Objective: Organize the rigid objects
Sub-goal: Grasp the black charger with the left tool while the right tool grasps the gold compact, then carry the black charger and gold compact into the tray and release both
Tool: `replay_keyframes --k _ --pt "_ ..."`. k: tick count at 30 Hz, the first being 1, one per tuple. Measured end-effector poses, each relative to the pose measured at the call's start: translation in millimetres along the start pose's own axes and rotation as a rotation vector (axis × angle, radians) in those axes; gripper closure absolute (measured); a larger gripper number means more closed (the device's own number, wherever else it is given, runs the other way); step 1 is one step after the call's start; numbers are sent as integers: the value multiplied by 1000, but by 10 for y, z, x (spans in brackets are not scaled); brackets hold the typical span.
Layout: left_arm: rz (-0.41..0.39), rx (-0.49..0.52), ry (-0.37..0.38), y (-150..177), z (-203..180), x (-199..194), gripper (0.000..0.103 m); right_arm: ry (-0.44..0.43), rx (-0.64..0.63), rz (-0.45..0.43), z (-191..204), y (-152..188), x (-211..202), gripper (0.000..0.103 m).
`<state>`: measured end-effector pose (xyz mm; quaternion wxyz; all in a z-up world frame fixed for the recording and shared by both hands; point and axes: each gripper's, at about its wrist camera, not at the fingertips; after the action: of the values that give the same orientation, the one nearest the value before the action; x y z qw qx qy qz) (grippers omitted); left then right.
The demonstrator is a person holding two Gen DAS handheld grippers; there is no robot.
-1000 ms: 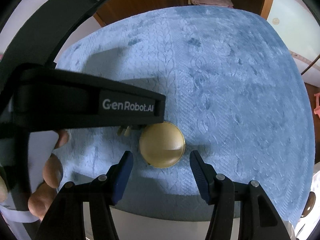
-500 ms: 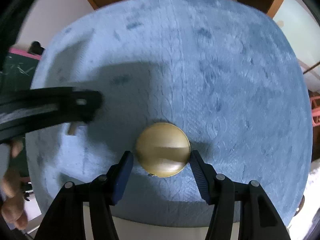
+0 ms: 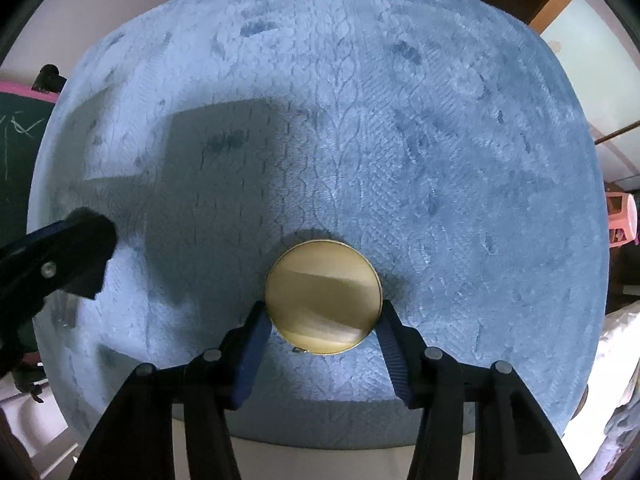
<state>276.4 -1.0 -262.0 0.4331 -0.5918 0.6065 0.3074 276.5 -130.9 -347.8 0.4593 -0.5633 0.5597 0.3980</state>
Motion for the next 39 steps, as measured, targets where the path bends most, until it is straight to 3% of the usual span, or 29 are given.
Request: replay_keyframes --k 10,15,20,27,39 --pt "-72 23 28 322 -268 -510 38 -34 8 -178 -213 402 -679 50" --pt "-128 58 66 624 -579 -875 38 -49 -3 -310 -558 780 -1310 49" --pt "-157 108 80 1020 -888 -1107 38 -76 -29 -360 -929 1177 -1623 49" --pt "-148 174 36 1565 -1217 -989 38 -63 -86 -366 -1182 1914 -1689 49" --pt "-74 198 -62 2140 -1360 -355 38 -7 -108 -249 -1322 2640 -1093 49"
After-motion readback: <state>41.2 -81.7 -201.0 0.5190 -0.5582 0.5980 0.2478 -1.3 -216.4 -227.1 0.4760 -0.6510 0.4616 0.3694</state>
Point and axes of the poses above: each gripper's, at about its wrist camera, not at the fingertips, and x roughly the way its jaws point, z to its left, y to its underside, and after that the axes turned 15 degrees about y, right-handed
